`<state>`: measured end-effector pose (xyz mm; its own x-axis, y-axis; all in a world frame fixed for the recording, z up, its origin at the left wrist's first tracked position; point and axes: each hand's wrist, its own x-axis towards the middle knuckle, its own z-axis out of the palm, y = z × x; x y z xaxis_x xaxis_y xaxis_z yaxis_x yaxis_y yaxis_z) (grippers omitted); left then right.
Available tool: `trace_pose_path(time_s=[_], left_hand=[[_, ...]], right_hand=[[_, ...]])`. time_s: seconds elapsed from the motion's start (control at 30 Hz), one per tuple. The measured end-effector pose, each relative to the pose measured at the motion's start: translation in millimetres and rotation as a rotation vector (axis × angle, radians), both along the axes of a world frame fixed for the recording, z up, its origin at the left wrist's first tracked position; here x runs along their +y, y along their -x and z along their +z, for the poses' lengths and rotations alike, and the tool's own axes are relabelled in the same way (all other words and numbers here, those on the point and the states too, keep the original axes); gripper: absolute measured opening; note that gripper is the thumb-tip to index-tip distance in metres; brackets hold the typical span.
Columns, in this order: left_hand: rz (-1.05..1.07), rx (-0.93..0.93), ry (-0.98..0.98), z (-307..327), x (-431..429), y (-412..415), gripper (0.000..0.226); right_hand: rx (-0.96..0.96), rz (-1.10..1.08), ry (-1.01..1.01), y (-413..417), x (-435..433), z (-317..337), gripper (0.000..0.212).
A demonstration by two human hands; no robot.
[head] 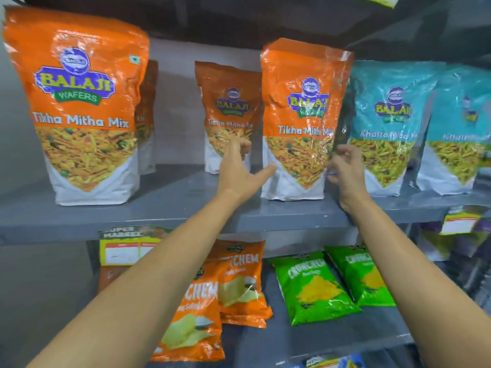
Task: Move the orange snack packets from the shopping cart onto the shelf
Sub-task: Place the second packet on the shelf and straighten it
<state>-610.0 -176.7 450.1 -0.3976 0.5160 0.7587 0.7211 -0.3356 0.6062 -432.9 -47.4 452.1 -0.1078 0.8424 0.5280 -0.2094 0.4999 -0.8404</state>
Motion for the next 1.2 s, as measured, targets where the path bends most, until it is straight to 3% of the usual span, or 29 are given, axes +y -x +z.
trace_pose_path(time_s=[0.07, 0.17, 0.4, 0.5, 0.7, 1.2], left_hand=[[-0.004, -0.035, 0.086, -0.5, 9.0, 1.7, 0.067], [-0.096, -0.144, 0.168, -0.5, 11.8, 7.8, 0.070], [-0.094, -0.441, 0.180, 8.7, 5.8, 29.2, 0.038], [-0.080, -0.536, 0.140, 10.7, -3.1, 35.5, 0.035], [-0.010, -0.464, 0.137, 3.7, -13.9, 31.5, 0.059], [0.002, -0.476, 0.116, 1.5, -20.2, 25.1, 0.058]], right_hand=[[-0.087, 0.180, 0.134, -1.1, 6.3, 4.0, 0.026], [-0.195, 0.296, 0.107, 1.4, 14.6, 0.3, 0.031], [-0.241, 0.450, 0.060, 41.6, 6.7, 3.3, 0.038], [-0.242, 0.460, 0.043, 58.8, -1.3, 3.4, 0.040], [-0.243, 0.525, -0.023, 57.1, -0.9, -6.9, 0.049], [-0.250, 0.600, -0.090, 53.6, -0.3, -11.2, 0.052]])
